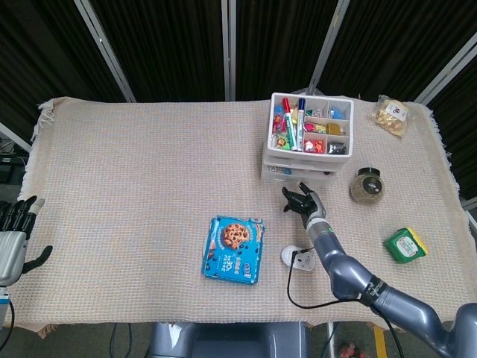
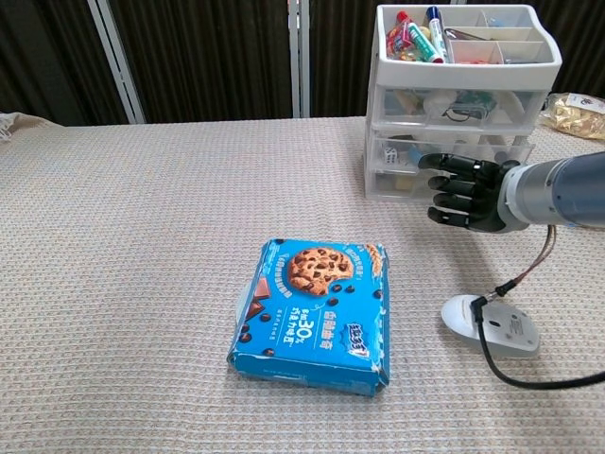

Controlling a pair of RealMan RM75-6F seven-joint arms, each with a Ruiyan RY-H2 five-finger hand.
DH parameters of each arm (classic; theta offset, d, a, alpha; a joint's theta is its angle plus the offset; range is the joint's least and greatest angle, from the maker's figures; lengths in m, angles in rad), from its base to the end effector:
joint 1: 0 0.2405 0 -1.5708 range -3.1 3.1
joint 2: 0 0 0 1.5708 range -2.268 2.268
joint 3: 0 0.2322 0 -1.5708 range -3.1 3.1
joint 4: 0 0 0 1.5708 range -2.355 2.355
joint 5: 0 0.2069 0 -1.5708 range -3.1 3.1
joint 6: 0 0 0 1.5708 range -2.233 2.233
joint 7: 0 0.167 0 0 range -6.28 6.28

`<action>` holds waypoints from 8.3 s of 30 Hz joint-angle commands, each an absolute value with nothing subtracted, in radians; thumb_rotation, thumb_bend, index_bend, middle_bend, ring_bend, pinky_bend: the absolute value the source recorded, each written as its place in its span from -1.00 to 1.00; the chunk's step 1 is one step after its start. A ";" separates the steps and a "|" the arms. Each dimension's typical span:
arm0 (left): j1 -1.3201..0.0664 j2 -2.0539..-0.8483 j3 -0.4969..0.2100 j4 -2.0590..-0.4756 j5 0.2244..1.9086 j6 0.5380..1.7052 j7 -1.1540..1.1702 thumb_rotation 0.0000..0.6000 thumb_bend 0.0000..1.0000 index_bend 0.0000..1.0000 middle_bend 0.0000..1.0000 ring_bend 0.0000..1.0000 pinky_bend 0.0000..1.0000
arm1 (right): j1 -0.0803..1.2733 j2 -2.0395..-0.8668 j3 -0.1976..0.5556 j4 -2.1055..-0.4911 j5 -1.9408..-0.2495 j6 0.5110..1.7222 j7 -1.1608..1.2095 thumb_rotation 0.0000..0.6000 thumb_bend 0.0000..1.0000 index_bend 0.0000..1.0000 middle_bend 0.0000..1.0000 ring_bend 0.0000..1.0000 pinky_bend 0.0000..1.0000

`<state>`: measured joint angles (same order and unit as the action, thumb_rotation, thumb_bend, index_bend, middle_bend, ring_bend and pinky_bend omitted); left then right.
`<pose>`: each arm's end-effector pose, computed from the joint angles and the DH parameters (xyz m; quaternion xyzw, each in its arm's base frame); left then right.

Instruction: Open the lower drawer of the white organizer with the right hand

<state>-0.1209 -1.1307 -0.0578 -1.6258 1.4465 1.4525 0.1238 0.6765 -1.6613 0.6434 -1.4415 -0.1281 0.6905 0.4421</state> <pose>-0.2864 0.2135 0.1461 -0.6089 -0.3673 -0.3549 0.6069 -0.1510 -0.3808 -0.0401 0.0223 -0.8832 0.4463 0.1422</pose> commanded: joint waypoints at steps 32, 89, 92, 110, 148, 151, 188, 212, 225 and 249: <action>-0.121 -1.131 -0.058 -1.629 1.444 1.453 0.132 1.00 -0.37 -0.97 -1.00 -1.00 -1.00 | 0.556 -1.615 0.571 -1.680 -0.324 0.874 0.468 1.00 -0.36 -0.64 0.64 0.75 0.33; -0.121 -1.133 -0.059 -1.632 1.443 1.455 0.148 1.00 -0.37 -0.96 -1.00 -1.00 -1.00 | 0.517 -1.328 0.254 -1.784 -0.827 1.150 -0.266 1.00 -0.36 -0.70 0.61 0.71 0.31; -0.121 -1.132 -0.059 -1.632 1.444 1.454 0.142 1.00 -0.37 -0.95 -1.00 -1.00 -1.00 | 0.525 -1.333 0.255 -1.769 -0.811 1.143 -0.277 1.00 -0.35 -0.71 0.62 0.71 0.31; -0.121 -1.135 -0.060 -1.633 1.441 1.456 0.153 1.00 -0.37 -0.95 -1.00 -1.00 -1.00 | 0.560 -1.367 0.266 -1.677 -0.763 1.100 -0.284 1.00 -0.35 -0.65 0.64 0.73 0.31; -0.121 -1.134 -0.060 -1.633 1.441 1.454 0.148 1.00 -0.37 -0.95 -1.00 -1.00 -1.00 | 0.581 -1.401 0.266 -1.685 -0.745 1.102 -0.297 1.00 -0.34 -0.14 0.68 0.76 0.31; -0.121 -1.134 -0.059 -1.633 1.441 1.454 0.149 1.00 -0.37 -0.95 -1.00 -1.00 -1.00 | 0.572 -1.375 0.249 -1.724 -0.748 1.100 -0.307 1.00 -0.35 -0.14 0.68 0.76 0.31; -0.121 -1.134 -0.060 -1.634 1.441 1.454 0.148 1.00 -0.37 -0.95 -1.00 -1.00 -1.00 | 0.534 -1.289 0.222 -1.867 -0.846 1.136 -0.275 1.00 -0.58 -0.45 0.65 0.75 0.30; -0.122 -1.132 -0.059 -1.629 1.444 1.452 0.135 1.00 -0.37 -0.94 -1.00 -1.00 -1.00 | 0.734 -1.335 0.231 -1.687 -0.966 1.045 -0.488 1.00 -1.00 0.08 1.00 1.00 0.32; -0.123 -1.136 -0.062 -1.633 1.436 1.453 0.151 1.00 -0.37 -0.93 -1.00 -1.00 -1.00 | 0.801 -1.330 0.226 -1.571 -1.026 0.893 -0.387 1.00 -1.00 0.09 1.00 1.00 0.32; -0.123 -1.137 -0.064 -1.634 1.433 1.453 0.150 1.00 -0.37 -0.92 -1.00 -1.00 -1.00 | 0.850 -1.379 0.206 -1.404 -1.109 0.807 -0.257 1.00 -1.00 0.11 1.00 1.00 0.31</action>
<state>-0.1229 -1.1375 -0.0637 -1.6337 1.4333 1.4528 0.1500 0.8490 -1.3770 0.2066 -1.4067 -1.1088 0.8084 -0.2592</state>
